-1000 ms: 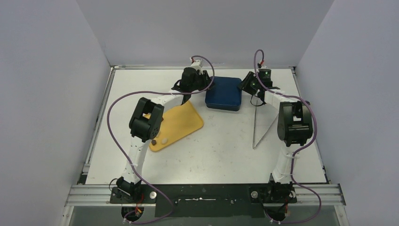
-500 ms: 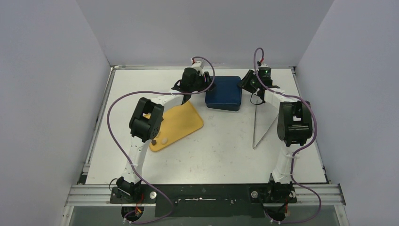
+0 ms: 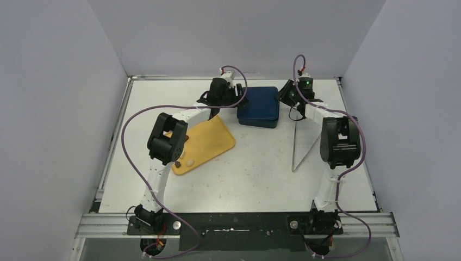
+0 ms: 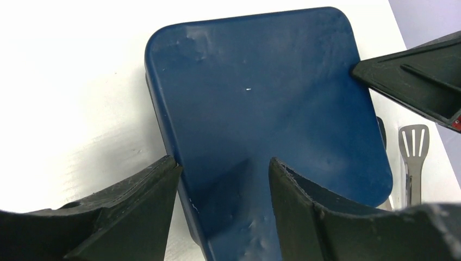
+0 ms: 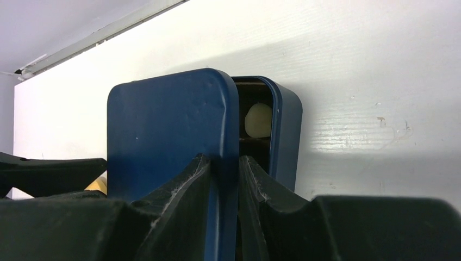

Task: Pack the chocolate
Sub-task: Move the packing box to the center of the board.

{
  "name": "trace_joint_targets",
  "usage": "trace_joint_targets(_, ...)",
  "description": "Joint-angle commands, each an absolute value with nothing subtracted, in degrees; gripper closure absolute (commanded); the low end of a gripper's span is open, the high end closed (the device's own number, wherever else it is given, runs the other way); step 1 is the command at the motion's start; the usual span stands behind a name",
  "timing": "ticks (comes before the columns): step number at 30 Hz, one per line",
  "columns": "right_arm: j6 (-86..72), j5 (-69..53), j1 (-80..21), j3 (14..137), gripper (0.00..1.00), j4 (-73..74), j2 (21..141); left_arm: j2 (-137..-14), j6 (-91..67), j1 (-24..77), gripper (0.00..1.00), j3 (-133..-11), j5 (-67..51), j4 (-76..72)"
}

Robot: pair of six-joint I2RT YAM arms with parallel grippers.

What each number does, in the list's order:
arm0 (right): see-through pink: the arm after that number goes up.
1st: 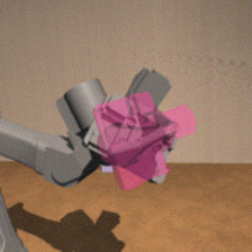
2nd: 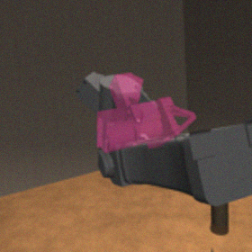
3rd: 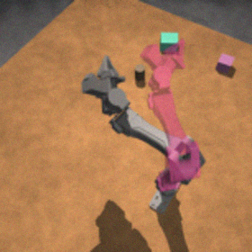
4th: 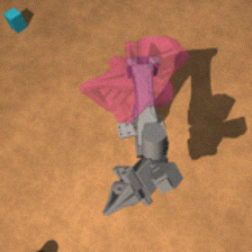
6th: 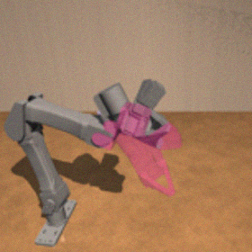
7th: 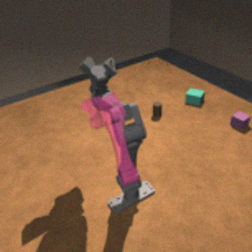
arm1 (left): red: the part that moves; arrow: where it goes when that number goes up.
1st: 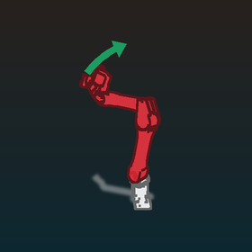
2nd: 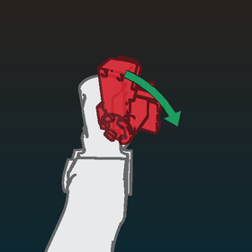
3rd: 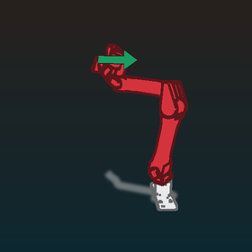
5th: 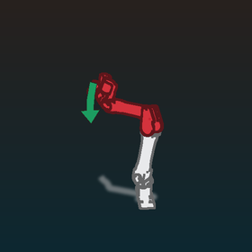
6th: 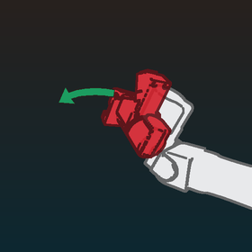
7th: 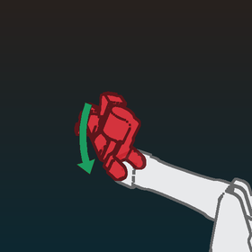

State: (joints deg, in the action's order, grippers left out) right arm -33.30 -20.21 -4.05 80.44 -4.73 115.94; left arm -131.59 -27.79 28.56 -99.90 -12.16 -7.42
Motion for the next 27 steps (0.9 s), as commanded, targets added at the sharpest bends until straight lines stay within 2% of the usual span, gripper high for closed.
trace_joint_targets(1,-33.31,-18.28,-3.30,80.81,0.78,-8.70,116.17,-129.08,-27.88,28.13,0.41,-99.76,-14.17,-7.11)
trace_joint_targets(10,-34.04,-17.55,-3.02,79.72,0.79,-10.11,116.06,-130.89,-30.64,27.57,0.41,-100.20,-17.04,-9.55)
trace_joint_targets(19,-35.00,-17.20,-2.95,78.09,0.78,-12.31,115.94,-131.86,-32.21,27.42,0.55,-100.78,-19.04,-13.29)
trace_joint_targets(24,-35.74,-17.41,-2.79,77.99,0.79,-12.95,116.10,-131.95,-32.40,27.20,0.54,-101.34,-19.51,-13.69)
trace_joint_targets(27,-36.86,-17.47,-2.34,77.06,0.79,-14.19,115.95,-131.47,-31.89,26.99,0.49,-101.13,-19.12,-12.84)
